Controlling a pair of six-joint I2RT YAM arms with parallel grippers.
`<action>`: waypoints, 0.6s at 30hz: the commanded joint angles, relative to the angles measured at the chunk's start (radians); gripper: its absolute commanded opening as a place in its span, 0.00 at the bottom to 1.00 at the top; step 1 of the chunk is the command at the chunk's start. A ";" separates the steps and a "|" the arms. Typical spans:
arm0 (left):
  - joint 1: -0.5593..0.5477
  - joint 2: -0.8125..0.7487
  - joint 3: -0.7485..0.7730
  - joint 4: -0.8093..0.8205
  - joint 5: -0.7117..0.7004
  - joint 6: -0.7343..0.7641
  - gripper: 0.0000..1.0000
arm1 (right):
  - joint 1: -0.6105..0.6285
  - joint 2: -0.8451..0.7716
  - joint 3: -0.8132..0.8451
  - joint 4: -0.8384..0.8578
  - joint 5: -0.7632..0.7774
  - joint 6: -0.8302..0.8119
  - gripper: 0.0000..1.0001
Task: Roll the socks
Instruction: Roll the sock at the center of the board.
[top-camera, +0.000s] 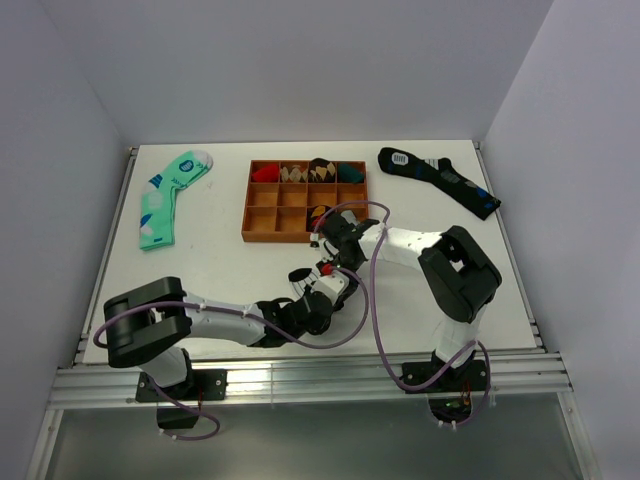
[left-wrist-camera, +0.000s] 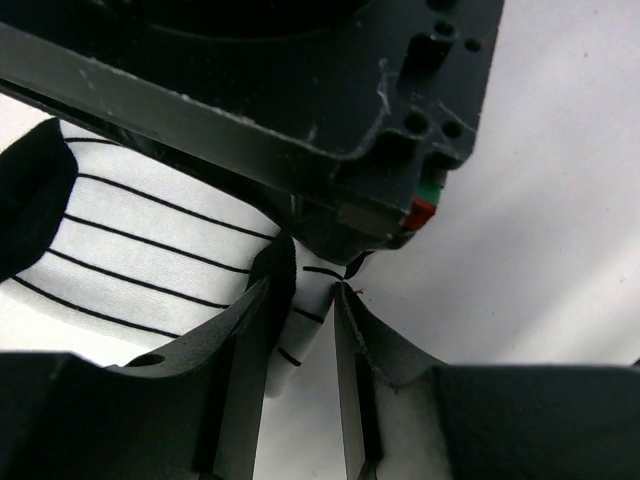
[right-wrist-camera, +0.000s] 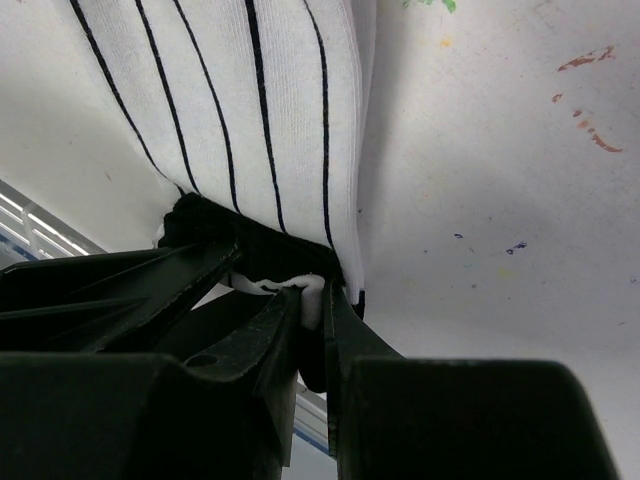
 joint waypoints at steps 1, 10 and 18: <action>0.010 0.022 -0.001 0.024 0.015 -0.033 0.36 | -0.009 0.040 0.006 0.003 0.067 -0.031 0.03; 0.015 0.022 -0.082 0.086 0.017 -0.108 0.37 | -0.016 0.034 -0.011 0.026 0.042 -0.028 0.04; 0.018 0.055 -0.117 0.101 0.011 -0.177 0.37 | -0.046 -0.007 -0.034 0.058 0.010 -0.014 0.11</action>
